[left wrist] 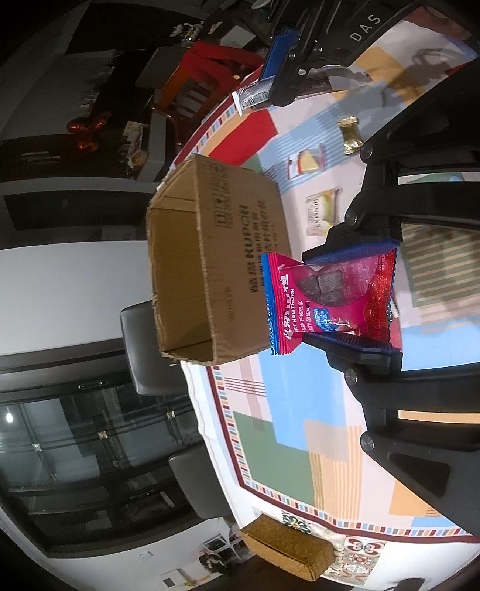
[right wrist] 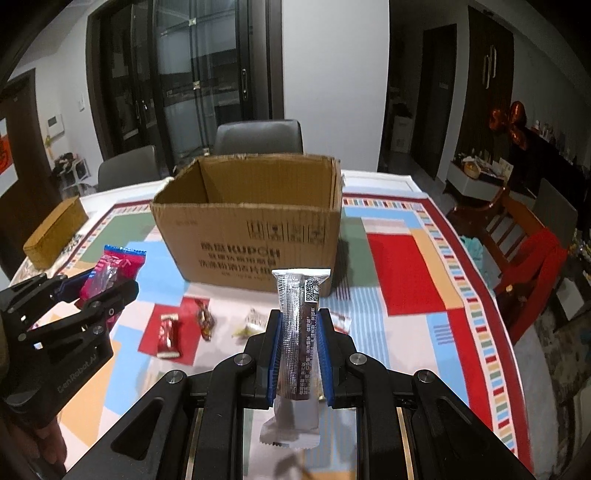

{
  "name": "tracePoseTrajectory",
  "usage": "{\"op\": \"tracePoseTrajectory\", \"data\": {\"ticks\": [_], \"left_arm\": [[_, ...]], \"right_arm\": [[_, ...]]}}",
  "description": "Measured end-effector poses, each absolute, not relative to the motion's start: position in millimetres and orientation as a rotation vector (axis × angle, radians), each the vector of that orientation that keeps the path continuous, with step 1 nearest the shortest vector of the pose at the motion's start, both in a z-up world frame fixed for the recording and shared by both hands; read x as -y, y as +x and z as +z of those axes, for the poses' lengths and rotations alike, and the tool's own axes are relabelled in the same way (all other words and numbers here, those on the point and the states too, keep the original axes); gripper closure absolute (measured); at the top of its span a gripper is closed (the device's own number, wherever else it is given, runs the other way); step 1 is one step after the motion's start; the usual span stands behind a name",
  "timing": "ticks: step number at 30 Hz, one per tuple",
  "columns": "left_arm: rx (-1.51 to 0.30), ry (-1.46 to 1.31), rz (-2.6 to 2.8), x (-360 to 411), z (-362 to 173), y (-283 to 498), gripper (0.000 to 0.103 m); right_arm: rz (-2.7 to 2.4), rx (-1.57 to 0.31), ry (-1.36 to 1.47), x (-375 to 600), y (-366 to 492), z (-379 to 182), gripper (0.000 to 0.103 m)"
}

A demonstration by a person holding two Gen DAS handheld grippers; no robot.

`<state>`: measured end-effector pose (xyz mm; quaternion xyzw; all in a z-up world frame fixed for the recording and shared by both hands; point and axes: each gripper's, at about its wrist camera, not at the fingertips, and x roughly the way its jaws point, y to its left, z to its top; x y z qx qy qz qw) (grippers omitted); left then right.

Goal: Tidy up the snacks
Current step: 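Lift both held snacks and carry them toward the cardboard box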

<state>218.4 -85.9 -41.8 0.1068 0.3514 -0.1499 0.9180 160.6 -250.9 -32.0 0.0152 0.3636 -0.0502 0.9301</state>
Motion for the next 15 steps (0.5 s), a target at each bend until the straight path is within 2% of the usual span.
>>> {"op": "tracePoseTrajectory", "data": {"ticks": [15], "left_arm": [[-0.659,0.211,-0.298,88.5,-9.9,240.0,0.068]], "right_arm": [[-0.096,-0.664,0.029,252.1,183.5,-1.3,0.083]]}}
